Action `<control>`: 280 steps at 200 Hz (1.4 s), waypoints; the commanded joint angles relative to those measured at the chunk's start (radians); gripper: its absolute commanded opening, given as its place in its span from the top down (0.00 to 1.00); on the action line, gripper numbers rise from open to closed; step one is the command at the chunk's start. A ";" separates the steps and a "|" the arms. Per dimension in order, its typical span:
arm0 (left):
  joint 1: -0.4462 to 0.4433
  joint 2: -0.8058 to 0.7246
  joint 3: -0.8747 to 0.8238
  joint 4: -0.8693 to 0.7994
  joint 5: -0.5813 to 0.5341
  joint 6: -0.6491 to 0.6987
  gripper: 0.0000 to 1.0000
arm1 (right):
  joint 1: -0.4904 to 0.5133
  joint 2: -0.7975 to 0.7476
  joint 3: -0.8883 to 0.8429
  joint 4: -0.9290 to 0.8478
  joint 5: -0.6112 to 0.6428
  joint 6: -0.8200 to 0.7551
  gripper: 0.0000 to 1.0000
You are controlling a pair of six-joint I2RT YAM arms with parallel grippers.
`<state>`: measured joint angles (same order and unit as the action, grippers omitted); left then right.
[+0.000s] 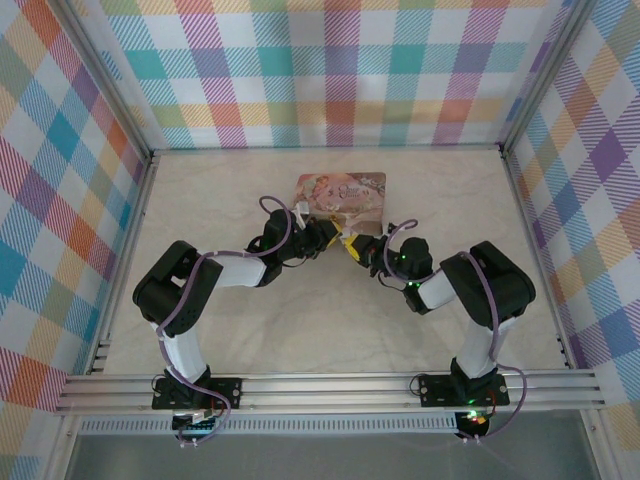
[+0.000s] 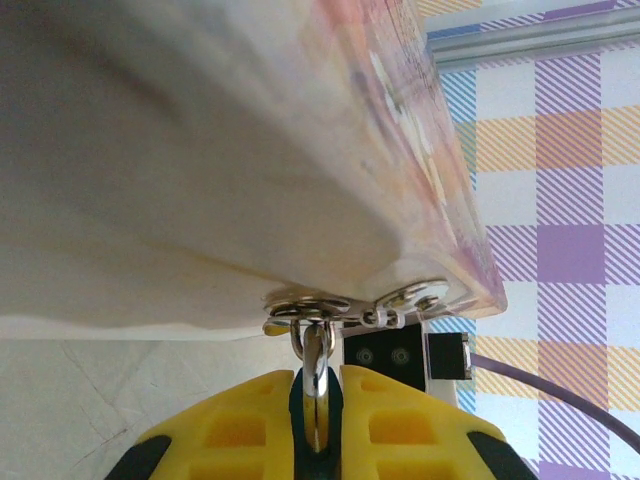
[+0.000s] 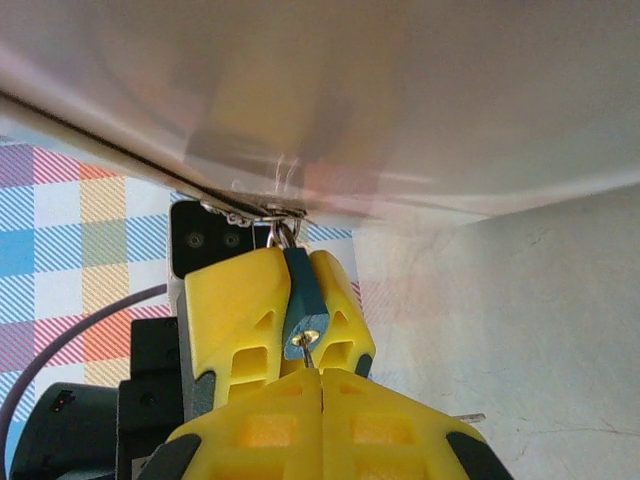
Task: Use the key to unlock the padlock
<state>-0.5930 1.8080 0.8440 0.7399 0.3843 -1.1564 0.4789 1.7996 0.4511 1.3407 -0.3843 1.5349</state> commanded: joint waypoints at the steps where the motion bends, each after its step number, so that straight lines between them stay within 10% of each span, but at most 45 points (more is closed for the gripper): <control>1: -0.022 -0.007 -0.006 0.086 0.085 -0.025 0.95 | 0.033 0.011 0.043 0.066 0.022 0.018 1.00; 280: -0.039 -0.038 -0.022 0.084 0.150 -0.003 1.00 | 0.106 0.092 0.129 0.032 0.275 0.240 1.00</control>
<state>-0.5800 1.8080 0.8257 0.7715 0.3378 -1.1629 0.5777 1.8648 0.5190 1.3441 -0.1505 1.7920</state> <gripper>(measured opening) 0.121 0.051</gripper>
